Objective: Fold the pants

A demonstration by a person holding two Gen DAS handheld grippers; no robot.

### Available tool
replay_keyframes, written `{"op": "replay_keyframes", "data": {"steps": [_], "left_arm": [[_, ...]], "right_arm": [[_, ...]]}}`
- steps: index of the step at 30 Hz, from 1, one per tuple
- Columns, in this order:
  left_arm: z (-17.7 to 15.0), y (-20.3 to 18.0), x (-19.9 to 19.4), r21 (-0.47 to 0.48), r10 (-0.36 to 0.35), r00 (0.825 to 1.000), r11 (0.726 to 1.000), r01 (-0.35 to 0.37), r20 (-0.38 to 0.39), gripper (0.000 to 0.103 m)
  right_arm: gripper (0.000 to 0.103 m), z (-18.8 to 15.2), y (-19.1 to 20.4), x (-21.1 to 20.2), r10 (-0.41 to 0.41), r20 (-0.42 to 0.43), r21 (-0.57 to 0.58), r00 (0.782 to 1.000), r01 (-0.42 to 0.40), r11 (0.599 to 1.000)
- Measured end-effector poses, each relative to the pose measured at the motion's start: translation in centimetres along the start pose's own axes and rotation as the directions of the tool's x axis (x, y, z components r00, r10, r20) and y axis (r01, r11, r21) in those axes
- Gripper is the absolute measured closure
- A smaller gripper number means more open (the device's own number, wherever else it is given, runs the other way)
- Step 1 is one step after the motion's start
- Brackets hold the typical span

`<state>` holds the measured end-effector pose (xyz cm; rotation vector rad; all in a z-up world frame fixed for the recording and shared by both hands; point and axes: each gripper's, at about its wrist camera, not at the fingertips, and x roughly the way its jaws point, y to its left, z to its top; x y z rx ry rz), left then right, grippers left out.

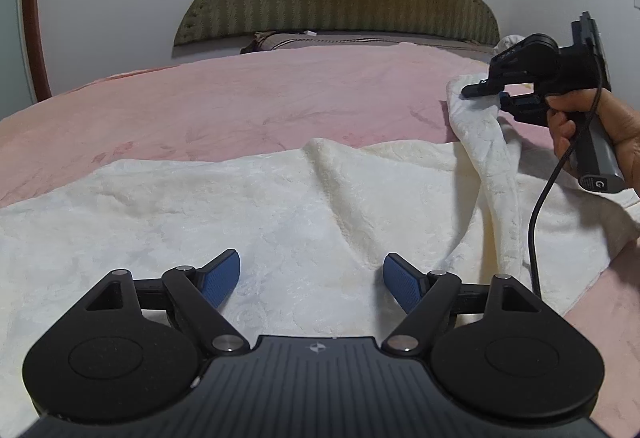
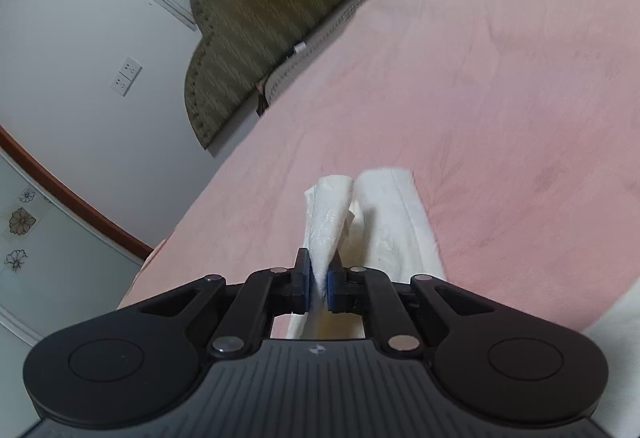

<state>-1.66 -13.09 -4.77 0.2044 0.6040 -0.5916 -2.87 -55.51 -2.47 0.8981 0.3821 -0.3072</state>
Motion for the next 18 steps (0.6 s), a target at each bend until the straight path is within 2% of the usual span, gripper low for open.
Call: {"op": "replay_keyframes", "data": {"steps": [3,5,9,11,12,14,17,18], "left_arm": [[-0.1,0.4,-0.6,-0.021,-0.065,0.997,0.998,0.066,0.044,0.022],[-0.1,0.0,-1.4,0.001,-0.086,0.993,0.996,0.086,0.083,0.022],[0.5,-2.5,-3.6,0.107,-0.207,0.97,0.975,0.194,0.127,0.021],[0.5,-4.2,-4.6,0.185,-0.242,0.96,0.959,0.215,0.141,0.016],[0.4,-5.1,-4.8,0.225,-0.253,0.957,0.95,0.218,0.143,0.012],[-0.2,-7.0,-4.9,0.316,-0.26,0.955,0.926,0.205,0.143,0.012],[-1.7,-10.0,-4.1,0.464,-0.199,0.967,0.88,0.104,0.16,0.015],[-2.2,-10.7,-3.7,0.492,-0.174,0.97,0.868,0.069,0.171,0.021]], "right_arm": [[0.096,0.1,0.8,-3.3,-0.006,0.066,-0.043,0.998,0.009,0.999],[0.096,0.2,1.0,-5.7,-0.013,0.108,-0.058,0.994,0.02,0.998],[0.095,0.0,0.7,-9.6,-0.025,0.164,-0.054,0.986,0.034,0.998],[0.095,-0.2,0.2,-11.2,-0.029,0.179,-0.054,0.983,0.039,0.998],[0.095,-0.4,0.0,-11.9,-0.032,0.183,-0.051,0.983,0.042,0.998],[0.095,-0.6,-0.5,-13.1,-0.03,0.189,-0.04,0.982,0.038,0.998],[0.095,-0.9,-0.8,-14.6,-0.015,0.201,-0.026,0.979,0.02,0.999],[0.095,-1.0,-0.8,-15.0,-0.011,0.207,-0.026,0.978,0.017,1.0]]}}
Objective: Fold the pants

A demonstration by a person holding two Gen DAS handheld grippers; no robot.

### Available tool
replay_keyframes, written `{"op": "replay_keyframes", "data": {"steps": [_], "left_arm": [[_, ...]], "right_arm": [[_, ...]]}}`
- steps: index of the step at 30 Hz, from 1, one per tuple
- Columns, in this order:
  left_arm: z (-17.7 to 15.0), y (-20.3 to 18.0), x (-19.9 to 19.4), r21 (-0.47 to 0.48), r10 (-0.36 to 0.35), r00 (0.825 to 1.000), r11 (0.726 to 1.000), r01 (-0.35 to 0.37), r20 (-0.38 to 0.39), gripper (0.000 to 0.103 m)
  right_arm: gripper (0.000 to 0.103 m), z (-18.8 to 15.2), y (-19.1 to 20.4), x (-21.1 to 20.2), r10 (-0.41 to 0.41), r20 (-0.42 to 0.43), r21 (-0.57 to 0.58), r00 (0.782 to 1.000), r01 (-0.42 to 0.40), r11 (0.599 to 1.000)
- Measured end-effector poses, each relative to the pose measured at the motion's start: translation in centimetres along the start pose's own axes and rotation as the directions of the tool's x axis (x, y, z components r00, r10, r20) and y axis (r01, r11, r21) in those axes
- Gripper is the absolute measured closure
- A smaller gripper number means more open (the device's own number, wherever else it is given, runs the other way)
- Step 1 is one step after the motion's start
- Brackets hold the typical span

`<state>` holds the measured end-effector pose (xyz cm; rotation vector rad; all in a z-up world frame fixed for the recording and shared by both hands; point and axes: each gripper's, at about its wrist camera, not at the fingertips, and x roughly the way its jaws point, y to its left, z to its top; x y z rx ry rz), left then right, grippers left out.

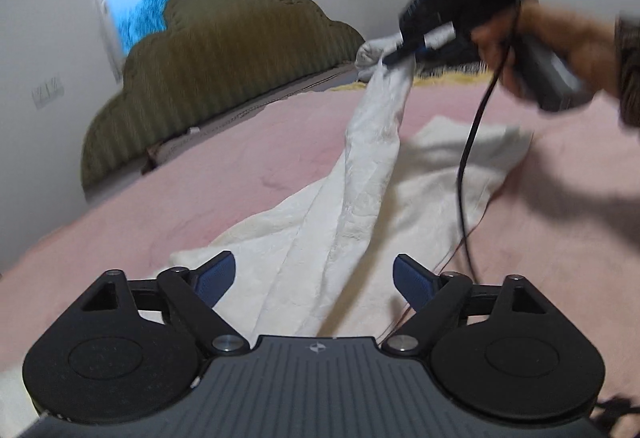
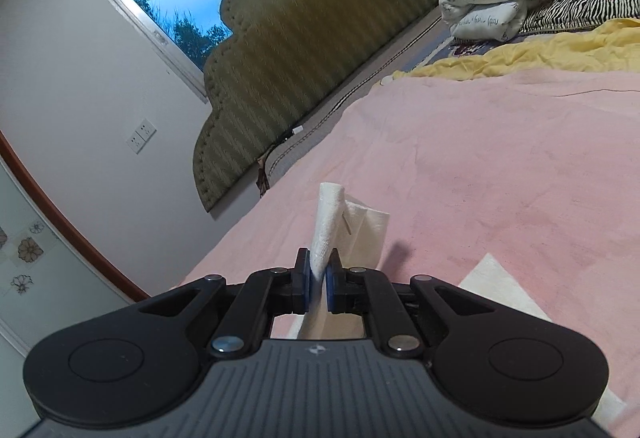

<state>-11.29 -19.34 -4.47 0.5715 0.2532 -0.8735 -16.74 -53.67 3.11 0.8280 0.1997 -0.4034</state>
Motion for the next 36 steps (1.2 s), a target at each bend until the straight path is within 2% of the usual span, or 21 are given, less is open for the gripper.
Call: {"op": "replay_keyframes", "data": {"steps": [2,3,4,5,7,9,12,15,17,18,20,22,25,30,33,35,36], "left_arm": [[-0.3,-1.1,1.0,0.047,0.036,0.999,0.998,-0.035,-0.013,0.037],[-0.4,-1.3,1.6,0.05,0.04,0.999,0.998,-0.038,-0.03,0.05],[-0.4,-1.2,2.2,0.04,0.03,0.998,0.999,-0.027,-0.051,0.061],[-0.5,-0.9,2.7,0.017,0.008,0.997,1.0,-0.006,-0.071,0.066],[-0.6,-0.2,3.2,-0.035,-0.033,0.996,0.999,0.031,-0.087,0.088],[-0.6,0.7,3.5,-0.078,-0.056,0.994,0.996,0.048,-0.094,0.09],[0.0,2.0,3.7,-0.108,0.007,0.997,0.994,-0.016,-0.083,0.092],[1.0,4.1,2.6,-0.209,0.067,0.997,0.975,-0.071,-0.027,0.092],[1.1,4.3,2.1,-0.208,0.061,0.998,0.976,-0.063,-0.016,0.092],[1.0,3.9,2.3,-0.178,0.021,0.999,0.984,-0.027,-0.035,0.092],[0.0,2.5,2.7,-0.125,-0.064,0.995,0.991,0.054,-0.077,0.091],[-1.0,0.8,2.8,-0.068,-0.09,0.991,0.994,0.084,-0.104,0.091],[-1.9,0.0,2.6,-0.006,-0.085,0.992,0.996,0.085,-0.098,0.091],[-2.0,1.3,2.5,-0.025,-0.142,0.985,0.99,0.14,-0.098,0.091],[-2.8,0.9,2.2,0.009,-0.144,0.985,0.989,0.145,-0.099,0.091],[-3.1,0.7,2.4,0.039,-0.139,0.985,0.989,0.143,-0.102,0.082],[-3.1,0.8,2.2,0.038,-0.143,0.985,0.988,0.147,-0.099,0.081]], "right_arm": [[0.095,-0.1,-0.1,-1.0,0.004,0.009,-0.007,1.0,-0.003,1.0],[0.095,-0.1,-0.2,-1.5,0.003,0.013,-0.012,1.0,-0.002,1.0],[0.095,-0.2,-0.3,-1.8,-0.001,0.014,-0.016,1.0,0.001,1.0],[0.095,-0.2,-0.5,-2.0,-0.005,0.011,-0.023,1.0,0.005,1.0],[0.095,-0.3,-1.0,-2.0,-0.018,-0.001,-0.027,1.0,0.018,0.999],[0.095,-0.2,-1.8,-1.2,-0.027,-0.027,-0.008,0.999,0.027,1.0],[0.095,0.1,-2.4,-0.1,-0.024,-0.041,0.022,0.999,0.025,0.999],[0.095,0.2,-0.6,-1.7,0.058,0.066,-0.09,0.996,-0.052,0.995],[0.095,-0.3,-0.4,-3.0,0.079,0.104,-0.143,0.991,-0.064,0.988],[0.095,-0.7,-0.9,-3.2,0.041,0.09,-0.145,0.995,-0.028,0.989],[0.095,-1.9,-2.9,-3.0,-0.097,0.029,-0.14,0.995,0.1,0.985],[0.095,-3.2,-5.3,-3.0,-0.173,-0.035,-0.085,0.984,0.17,0.982],[0.095,-4.9,-7.3,-4.2,-0.207,-0.064,-0.033,0.976,0.205,0.978],[0.095,-5.3,-7.0,-6.1,-0.226,-0.053,-0.054,0.973,0.223,0.973],[0.095,-5.5,-7.1,-6.6,-0.246,-0.057,-0.056,0.968,0.243,0.968],[0.091,-5.9,-7.1,-6.4,-0.268,-0.049,-0.082,0.962,0.263,0.961],[0.09,-5.8,-7.2,-6.1,-0.281,-0.067,-0.096,0.957,0.274,0.957]]}}
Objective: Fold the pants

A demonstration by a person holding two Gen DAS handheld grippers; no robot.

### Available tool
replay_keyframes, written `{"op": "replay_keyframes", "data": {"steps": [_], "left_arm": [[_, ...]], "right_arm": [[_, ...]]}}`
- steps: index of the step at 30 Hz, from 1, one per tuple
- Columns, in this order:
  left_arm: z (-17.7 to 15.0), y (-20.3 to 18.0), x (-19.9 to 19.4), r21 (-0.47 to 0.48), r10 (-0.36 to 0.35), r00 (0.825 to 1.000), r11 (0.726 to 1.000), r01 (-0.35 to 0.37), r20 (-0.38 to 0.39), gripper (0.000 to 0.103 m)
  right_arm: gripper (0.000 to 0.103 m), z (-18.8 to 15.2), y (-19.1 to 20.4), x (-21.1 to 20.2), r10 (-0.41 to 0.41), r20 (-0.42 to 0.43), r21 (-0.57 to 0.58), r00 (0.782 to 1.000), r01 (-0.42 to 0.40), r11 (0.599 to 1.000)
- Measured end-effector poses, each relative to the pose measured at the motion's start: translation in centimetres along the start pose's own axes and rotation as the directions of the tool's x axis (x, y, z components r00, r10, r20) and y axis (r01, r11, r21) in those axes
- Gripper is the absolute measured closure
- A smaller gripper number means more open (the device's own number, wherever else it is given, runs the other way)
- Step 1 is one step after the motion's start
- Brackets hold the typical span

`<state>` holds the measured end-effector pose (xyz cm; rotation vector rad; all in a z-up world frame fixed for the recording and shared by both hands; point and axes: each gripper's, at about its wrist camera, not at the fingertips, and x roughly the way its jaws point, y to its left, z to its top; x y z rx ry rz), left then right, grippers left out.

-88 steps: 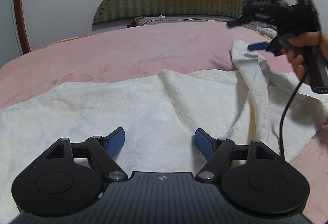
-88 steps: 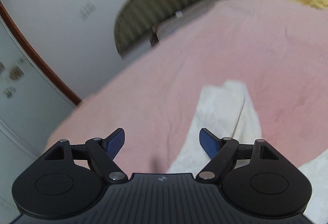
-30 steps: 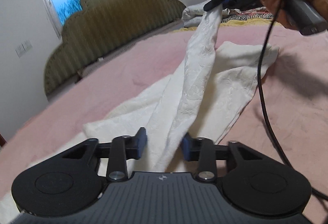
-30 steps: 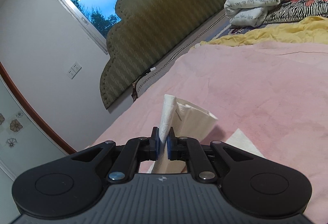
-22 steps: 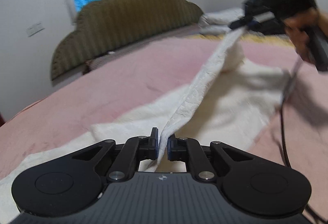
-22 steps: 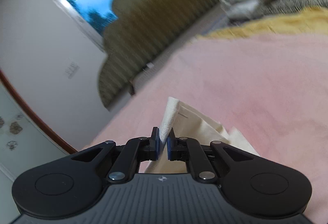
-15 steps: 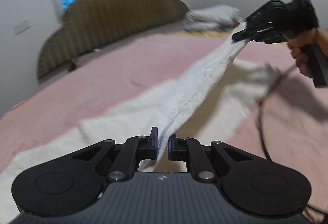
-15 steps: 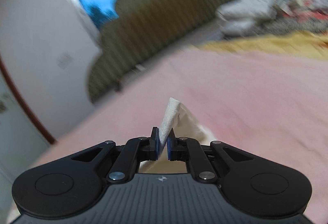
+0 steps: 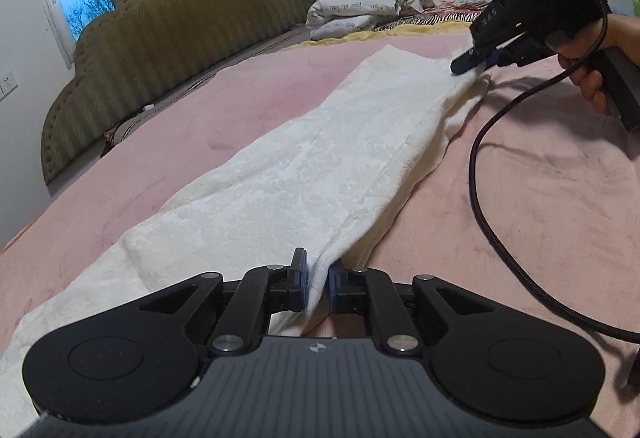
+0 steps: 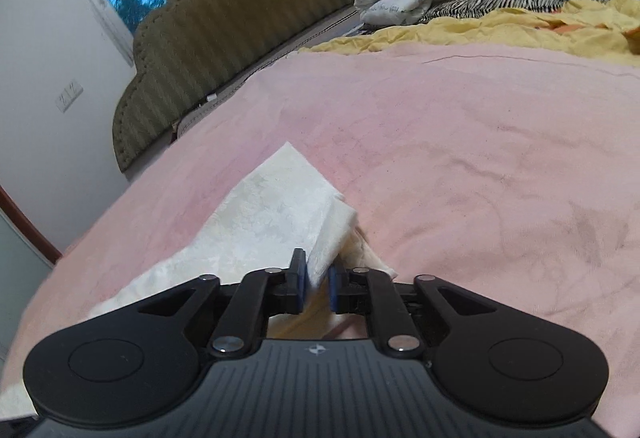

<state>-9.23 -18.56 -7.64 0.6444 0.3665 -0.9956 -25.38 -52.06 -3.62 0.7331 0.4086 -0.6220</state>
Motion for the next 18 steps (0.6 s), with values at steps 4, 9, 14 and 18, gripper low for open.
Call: {"op": "replay_keyframes", "data": {"steps": [4,9,14,18], "left_arm": [[0.1,1.7,-1.2,-0.075,-0.036,0.999,0.997,0.035,-0.01,0.049],[0.7,7.3,-2.9,-0.378,-0.19,0.98,0.905,0.196,0.053,0.035],[0.4,10.7,-2.0,-0.438,0.021,0.999,0.898,-0.032,-0.03,0.034],[-0.9,11.6,0.0,-0.409,0.074,0.985,0.903,-0.133,-0.156,0.035]], "right_arm": [[0.083,0.5,-0.1,-1.4,-0.028,0.016,0.002,0.999,0.028,1.0],[0.078,2.2,2.3,-3.7,-0.21,0.283,-0.129,0.936,0.254,0.959],[0.075,3.5,7.4,3.4,-0.021,0.022,-0.424,1.0,0.028,0.905],[0.076,3.4,8.0,10.3,-0.094,-0.136,-0.485,0.986,0.017,0.874]]}}
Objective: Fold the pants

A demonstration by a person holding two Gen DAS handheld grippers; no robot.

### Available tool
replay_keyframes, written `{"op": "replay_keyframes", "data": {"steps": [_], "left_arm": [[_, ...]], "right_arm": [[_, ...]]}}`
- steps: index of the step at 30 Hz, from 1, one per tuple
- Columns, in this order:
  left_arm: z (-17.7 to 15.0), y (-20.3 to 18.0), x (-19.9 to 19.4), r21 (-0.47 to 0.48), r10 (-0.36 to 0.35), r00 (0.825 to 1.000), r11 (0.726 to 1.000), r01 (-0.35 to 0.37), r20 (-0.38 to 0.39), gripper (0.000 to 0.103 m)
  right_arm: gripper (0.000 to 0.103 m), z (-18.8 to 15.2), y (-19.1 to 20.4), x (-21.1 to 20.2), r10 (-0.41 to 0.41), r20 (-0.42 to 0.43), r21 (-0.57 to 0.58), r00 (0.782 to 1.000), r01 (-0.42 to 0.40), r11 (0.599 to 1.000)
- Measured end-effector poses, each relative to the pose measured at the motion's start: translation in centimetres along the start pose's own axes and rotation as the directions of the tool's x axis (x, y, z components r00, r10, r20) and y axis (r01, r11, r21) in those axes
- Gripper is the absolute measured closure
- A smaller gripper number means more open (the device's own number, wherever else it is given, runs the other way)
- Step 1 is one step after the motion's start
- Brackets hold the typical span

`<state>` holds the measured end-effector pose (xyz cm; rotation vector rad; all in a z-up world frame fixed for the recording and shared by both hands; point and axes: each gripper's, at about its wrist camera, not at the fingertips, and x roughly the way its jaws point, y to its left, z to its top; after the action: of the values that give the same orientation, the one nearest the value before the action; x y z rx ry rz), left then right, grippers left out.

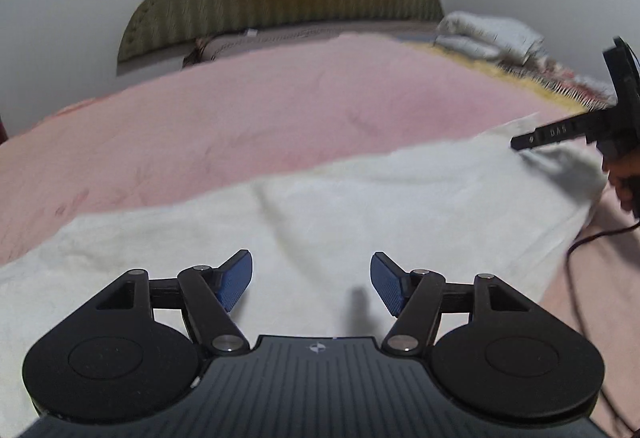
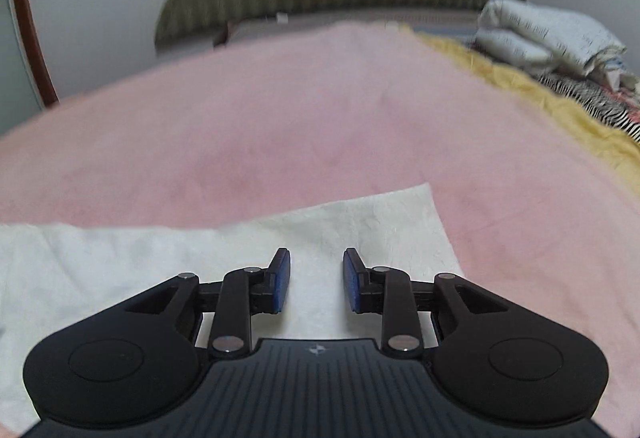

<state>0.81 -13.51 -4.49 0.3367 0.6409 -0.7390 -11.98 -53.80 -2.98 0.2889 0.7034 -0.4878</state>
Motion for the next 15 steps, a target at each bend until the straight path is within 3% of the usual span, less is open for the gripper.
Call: {"op": "replay_keyframes", "data": {"steps": [2,5,9,10,12,14,15], "left_arm": [[-0.5,0.0,0.6,0.009,0.007,0.999,1.0,-0.006,-0.038,0.035],[-0.7,0.0,-0.2,0.012,0.005,1.0,1.0,-0.005,0.01,0.034],[-1.1,-0.7,0.4,0.006,-0.031,0.999,0.999,0.031,0.02,0.032],[-1.4,-1.0,0.7,0.012,-0.029,0.999,1.0,0.029,0.018,0.03],[-1.9,-1.6,0.6,0.038,-0.006,0.999,0.999,0.004,0.047,0.028],[-2.4,-2.0,0.5,0.064,0.008,0.998,0.998,-0.012,0.07,0.026],[-2.5,-1.9,0.5,0.061,0.01,0.997,0.998,-0.014,0.075,0.023]], "right_arm": [[0.076,0.1,-0.9,0.5,-0.039,0.03,0.041,0.999,0.038,0.998],[0.074,-0.3,-0.7,-2.9,-0.092,0.115,0.077,0.989,0.083,0.994],[0.071,-3.0,0.3,-5.8,0.128,0.097,0.018,0.987,-0.13,0.991],[0.063,-3.6,0.7,-5.6,0.149,0.059,0.002,0.987,-0.149,0.989],[0.055,-4.9,1.2,-4.7,0.025,0.02,-0.051,0.999,-0.024,0.998],[0.054,-5.6,0.7,-5.6,-0.127,0.093,-0.022,0.988,0.129,0.991],[0.054,-5.8,0.1,-6.9,-0.156,0.139,0.052,0.978,0.15,0.987]]}}
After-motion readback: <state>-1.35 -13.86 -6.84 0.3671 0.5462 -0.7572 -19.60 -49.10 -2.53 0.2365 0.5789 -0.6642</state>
